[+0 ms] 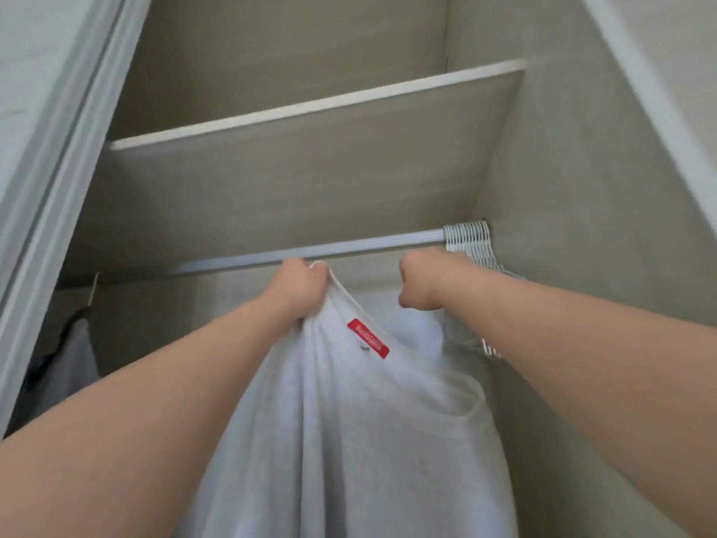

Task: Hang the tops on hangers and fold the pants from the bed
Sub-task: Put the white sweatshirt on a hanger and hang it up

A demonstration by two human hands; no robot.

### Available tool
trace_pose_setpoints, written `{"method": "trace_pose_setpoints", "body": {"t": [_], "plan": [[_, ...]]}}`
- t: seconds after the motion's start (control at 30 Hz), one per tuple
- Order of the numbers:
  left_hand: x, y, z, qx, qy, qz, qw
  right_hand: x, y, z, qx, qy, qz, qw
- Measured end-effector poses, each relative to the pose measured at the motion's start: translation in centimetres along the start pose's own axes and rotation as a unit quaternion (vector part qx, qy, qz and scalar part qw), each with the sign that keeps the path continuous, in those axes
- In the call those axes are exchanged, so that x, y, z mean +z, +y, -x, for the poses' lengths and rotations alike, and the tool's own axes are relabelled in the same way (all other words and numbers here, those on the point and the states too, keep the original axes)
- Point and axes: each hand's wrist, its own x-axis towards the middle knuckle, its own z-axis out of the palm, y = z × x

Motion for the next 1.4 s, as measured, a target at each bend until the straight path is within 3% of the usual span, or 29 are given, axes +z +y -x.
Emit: {"method": "trace_pose_setpoints", "body": {"t": [0.07, 0.17, 0.53, 0.73, 0.87, 0.93, 1.0, 1.1, 1.27, 1.4], "plan": [[0.7, 0.8, -0.6, 0.012, -0.004, -0.028, 1.0, 0.8, 1.7, -0.5, 0.041, 0.067, 0.147, 0.986], [1.4, 1.3, -0.9, 0.033, -0.01, -0.067, 0.997, 1.9, 4.0, -1.0, 0.114, 0.055, 0.198, 0.972], [0.4, -0.8, -0.9, 0.021, -0.013, -0.12, 0.993, 4.0, 6.2, -2.2, 0.16, 0.088, 0.108, 0.977], [-1.4, -0.8, -0.9, 0.034, 0.002, -0.139, 0.99, 3.2, 5.2, -3.0, 0.155, 0.162, 0.078, 0.971], [-3.7, -0.8, -1.0, 0.037, 0.014, -0.157, 0.987, 3.1, 2.9, -2.2, 0.145, 0.218, -0.014, 0.965], [-5.0, -0.9, -1.1, 0.036, 0.019, -0.165, 0.985, 3.8, 1.4, -1.3, 0.153, 0.221, -0.126, 0.955], [-6.5, -0.8, -1.1, 0.039, 0.023, -0.168, 0.985, 4.7, 0.0, -0.3, 0.179, 0.196, -0.284, 0.922], [-8.6, -0.8, -1.0, 0.043, 0.035, -0.169, 0.984, 6.1, -1.7, 1.0, 0.182, 0.171, -0.479, 0.841], [-12.2, -1.3, -0.2, 0.067, 0.057, -0.174, 0.981, 6.7, -4.0, 4.8, 0.147, 0.194, -0.595, 0.766], [-14.8, -1.8, 0.7, 0.08, 0.093, -0.154, 0.98, 5.5, -4.6, 8.0, 0.155, 0.235, -0.683, 0.674]]}}
